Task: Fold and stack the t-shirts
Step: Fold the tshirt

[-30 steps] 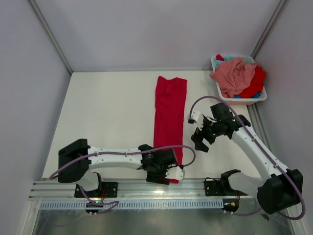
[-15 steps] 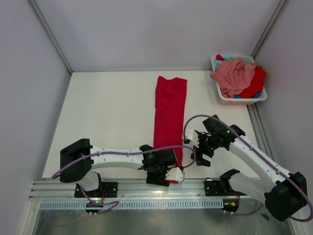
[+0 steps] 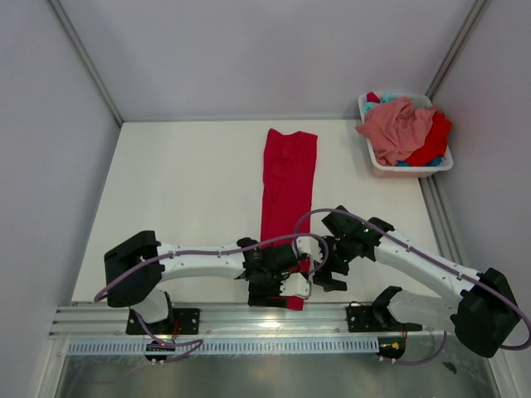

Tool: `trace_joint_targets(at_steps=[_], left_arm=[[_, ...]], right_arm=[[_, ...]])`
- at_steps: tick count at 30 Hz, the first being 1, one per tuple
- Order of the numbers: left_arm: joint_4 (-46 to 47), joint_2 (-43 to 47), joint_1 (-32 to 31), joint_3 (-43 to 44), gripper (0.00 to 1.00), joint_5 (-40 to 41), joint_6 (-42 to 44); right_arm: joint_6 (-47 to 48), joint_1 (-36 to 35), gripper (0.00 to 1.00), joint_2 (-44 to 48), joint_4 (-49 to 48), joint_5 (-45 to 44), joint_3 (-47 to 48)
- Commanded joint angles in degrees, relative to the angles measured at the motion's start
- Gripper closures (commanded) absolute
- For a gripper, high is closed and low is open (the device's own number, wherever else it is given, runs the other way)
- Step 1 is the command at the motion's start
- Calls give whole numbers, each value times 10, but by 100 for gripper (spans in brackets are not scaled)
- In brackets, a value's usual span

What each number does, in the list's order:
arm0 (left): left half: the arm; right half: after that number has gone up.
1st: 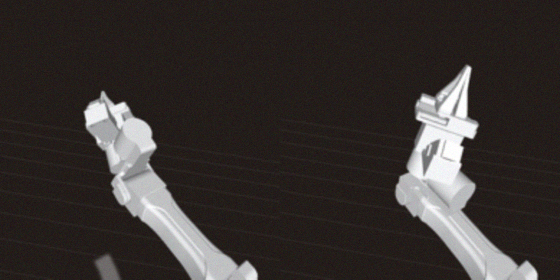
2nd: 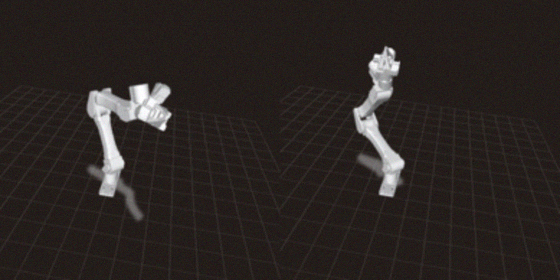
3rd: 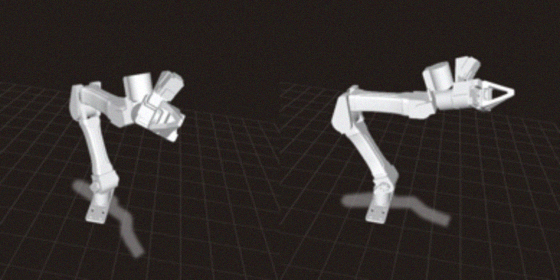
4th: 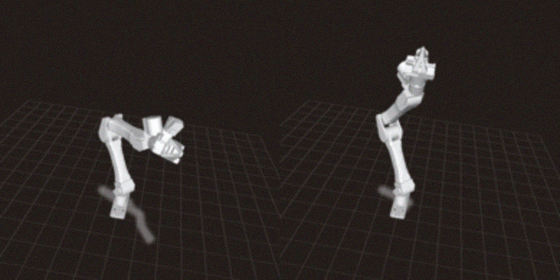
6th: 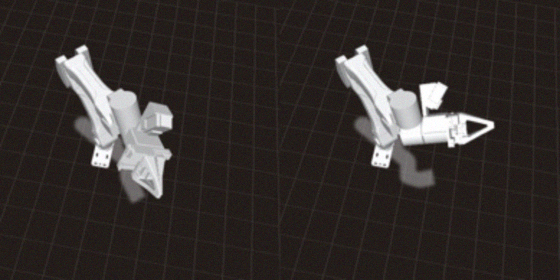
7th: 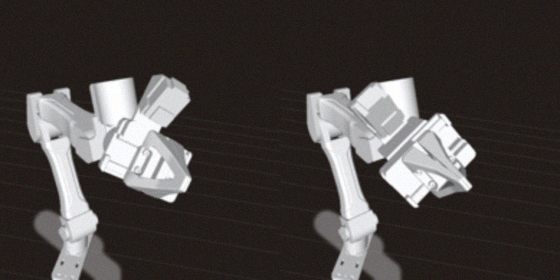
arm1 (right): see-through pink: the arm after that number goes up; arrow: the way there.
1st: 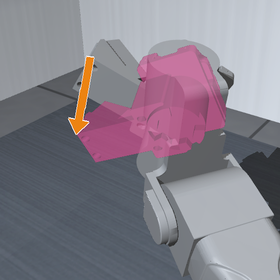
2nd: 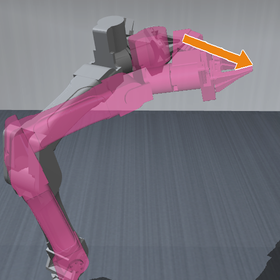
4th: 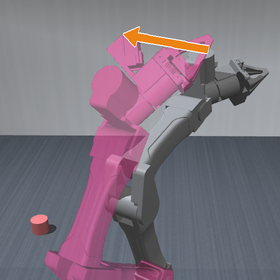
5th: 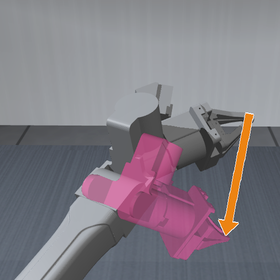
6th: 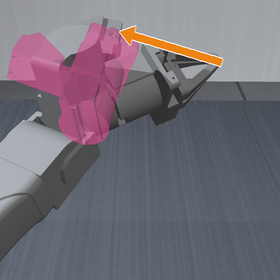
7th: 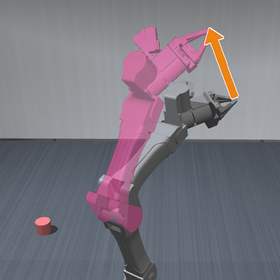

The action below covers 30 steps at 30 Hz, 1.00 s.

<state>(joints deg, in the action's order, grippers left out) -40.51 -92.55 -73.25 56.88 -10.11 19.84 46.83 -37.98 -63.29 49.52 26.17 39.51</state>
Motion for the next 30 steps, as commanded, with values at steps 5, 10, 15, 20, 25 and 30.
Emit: trace_joint_targets(at_steps=[5, 10, 15, 20, 25, 30], left_arm=[[9, -1, 25, 7, 31, -30, -8], [13, 5, 36, -4, 31, -33, -7], [23, 9, 40, -2, 31, -34, -8], [23, -4, 41, 4, 32, -37, -1], [29, -9, 41, 7, 33, -38, 0], [16, -4, 40, 18, 32, -28, 6]], right_arm=[[-31, -75, 1, 6, -20, 27, 10], [-26, -97, 0, 16, -24, -6, -4], [-64, -97, 1, 47, -100, -59, -22], [-142, -76, 1, 37, -248, -316, -44], [-178, -15, 1, -41, -317, -464, -29], [-231, 82, 1, -58, -347, -495, 19]])
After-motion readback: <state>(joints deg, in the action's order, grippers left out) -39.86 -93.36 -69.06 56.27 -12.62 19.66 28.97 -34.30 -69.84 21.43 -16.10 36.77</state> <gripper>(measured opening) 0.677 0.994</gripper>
